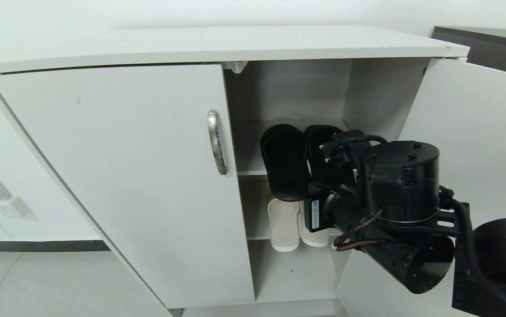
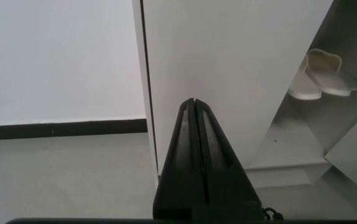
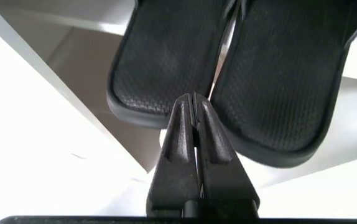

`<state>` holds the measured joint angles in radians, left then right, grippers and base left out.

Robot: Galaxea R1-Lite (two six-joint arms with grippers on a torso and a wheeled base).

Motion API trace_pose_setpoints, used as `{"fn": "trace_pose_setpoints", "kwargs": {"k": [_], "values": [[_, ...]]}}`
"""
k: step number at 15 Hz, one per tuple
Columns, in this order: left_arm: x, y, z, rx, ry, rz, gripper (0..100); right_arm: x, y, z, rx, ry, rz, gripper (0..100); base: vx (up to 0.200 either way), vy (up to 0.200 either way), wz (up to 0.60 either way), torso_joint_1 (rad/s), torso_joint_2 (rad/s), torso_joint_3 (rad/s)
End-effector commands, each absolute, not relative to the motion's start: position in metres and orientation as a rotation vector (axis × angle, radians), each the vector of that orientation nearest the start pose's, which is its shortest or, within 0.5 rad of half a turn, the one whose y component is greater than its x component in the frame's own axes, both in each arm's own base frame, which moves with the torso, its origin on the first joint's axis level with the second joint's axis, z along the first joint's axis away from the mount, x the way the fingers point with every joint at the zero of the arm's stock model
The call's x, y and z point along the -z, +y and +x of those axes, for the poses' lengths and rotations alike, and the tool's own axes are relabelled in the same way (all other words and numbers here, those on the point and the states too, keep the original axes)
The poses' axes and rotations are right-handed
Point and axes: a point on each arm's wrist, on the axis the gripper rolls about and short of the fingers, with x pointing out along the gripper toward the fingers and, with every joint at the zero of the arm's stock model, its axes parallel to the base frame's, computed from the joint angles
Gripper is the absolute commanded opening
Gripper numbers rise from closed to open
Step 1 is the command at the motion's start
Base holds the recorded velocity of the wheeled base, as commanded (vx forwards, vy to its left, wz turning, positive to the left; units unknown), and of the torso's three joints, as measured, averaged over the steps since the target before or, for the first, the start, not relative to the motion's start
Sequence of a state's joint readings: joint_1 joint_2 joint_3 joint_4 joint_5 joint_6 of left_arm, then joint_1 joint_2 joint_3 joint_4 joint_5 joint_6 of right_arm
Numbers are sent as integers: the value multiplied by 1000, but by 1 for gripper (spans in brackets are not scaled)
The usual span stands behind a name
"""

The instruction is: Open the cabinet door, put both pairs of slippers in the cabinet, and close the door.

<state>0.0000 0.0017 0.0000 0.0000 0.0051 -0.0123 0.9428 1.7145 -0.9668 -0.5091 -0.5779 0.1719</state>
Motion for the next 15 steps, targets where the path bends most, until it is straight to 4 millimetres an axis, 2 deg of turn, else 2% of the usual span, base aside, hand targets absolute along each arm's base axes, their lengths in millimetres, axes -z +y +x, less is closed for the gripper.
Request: {"fn": "trace_pose_setpoints", "kwargs": {"k": [1,9,15], "values": [[-76,0,-23,-6,1,-14,0,-203,252,197,-346,220,-12,0,0,0,0,0,0,0],[-76,0,-23,-6,1,-14,0,-198,255,198,-351,222,-14,0,0,0,0,0,0,0],[-76,0,-23,-6,1,-14,0,-198,255,197,-353,220,-14,0,-200,0,0,4,2,2]]}}
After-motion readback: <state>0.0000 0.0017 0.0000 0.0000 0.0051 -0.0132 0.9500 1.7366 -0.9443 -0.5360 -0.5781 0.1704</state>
